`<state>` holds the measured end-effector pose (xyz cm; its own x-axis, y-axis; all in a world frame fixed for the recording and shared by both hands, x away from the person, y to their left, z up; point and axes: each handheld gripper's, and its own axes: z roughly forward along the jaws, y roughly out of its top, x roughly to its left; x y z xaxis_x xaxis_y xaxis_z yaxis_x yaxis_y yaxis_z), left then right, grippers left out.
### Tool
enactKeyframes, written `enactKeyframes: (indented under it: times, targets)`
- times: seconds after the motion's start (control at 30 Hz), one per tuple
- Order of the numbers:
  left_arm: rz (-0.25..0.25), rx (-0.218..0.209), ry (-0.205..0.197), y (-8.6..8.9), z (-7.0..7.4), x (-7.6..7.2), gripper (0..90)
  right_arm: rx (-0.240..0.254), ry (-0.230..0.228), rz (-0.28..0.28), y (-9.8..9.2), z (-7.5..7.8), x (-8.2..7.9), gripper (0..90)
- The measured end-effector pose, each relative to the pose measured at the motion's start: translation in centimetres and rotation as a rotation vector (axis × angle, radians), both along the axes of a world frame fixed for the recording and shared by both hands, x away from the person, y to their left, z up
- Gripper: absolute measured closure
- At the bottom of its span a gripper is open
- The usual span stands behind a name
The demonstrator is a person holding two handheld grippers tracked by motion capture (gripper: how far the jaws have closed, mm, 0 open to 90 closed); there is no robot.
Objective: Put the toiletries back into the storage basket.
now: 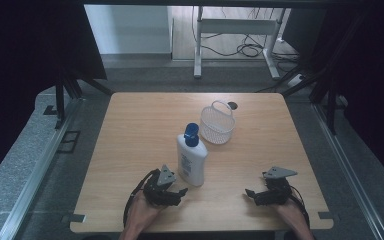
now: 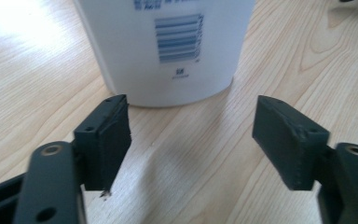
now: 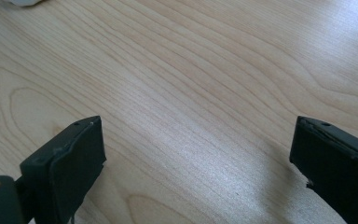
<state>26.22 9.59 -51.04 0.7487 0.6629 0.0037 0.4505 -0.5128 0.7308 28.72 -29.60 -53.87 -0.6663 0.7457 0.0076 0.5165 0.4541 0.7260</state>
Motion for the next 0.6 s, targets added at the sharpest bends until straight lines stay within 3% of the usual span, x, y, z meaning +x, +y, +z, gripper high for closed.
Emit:
enactKeyframes:
  times: [0.23,0.6]
  targets:
    - [0.037,0.014,0.012,0.8,-0.5,-0.5,14.1,-0.002,-0.009,0.016,0.3,0.4,-0.2,3.3]
    - [0.075,-0.002,0.047,2.1,-1.3,-1.3,12.0,-0.016,-0.037,0.054,1.2,1.3,-0.6,1.5]
